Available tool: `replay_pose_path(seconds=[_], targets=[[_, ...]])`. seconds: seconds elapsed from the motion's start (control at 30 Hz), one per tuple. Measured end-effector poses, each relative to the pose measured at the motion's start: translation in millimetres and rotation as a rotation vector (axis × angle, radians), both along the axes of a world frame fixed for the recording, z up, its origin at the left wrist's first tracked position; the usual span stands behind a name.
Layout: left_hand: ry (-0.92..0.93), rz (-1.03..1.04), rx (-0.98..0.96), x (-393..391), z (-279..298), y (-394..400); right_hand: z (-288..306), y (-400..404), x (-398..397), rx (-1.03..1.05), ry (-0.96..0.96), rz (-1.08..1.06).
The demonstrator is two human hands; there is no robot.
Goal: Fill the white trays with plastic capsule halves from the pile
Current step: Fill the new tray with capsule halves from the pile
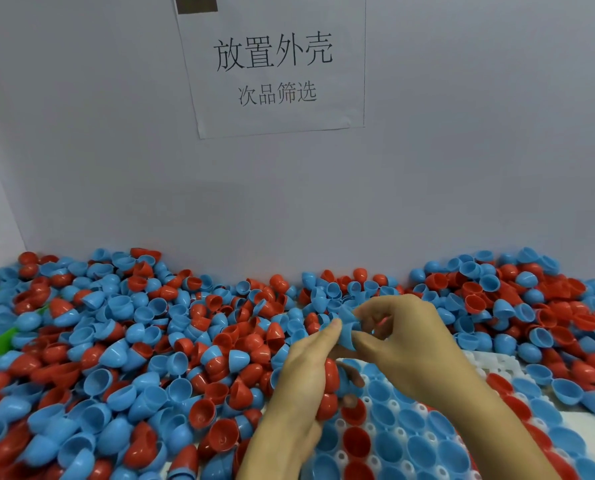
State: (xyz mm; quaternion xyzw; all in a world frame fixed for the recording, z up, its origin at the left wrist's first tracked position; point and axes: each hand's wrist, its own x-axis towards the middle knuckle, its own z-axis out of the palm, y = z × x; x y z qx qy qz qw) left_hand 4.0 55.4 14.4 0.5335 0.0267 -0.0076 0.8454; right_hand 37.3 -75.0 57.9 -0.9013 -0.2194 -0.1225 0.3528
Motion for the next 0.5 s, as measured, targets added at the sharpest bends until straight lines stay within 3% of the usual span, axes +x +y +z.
replay_pose_path(seconds=[0.23, 0.33, 0.5], targets=[[0.105, 0.16, -0.089, 4, 2, 8, 7, 11, 21, -0.011, -0.019, -0.055], [0.165, 0.3, -0.193, 7, -1, 14, 5, 15, 47, -0.232, 0.06, -0.063], [0.133, 0.341, -0.452, 4, 0, 22, -11, 29, 76, -0.574, 0.244, -0.043]])
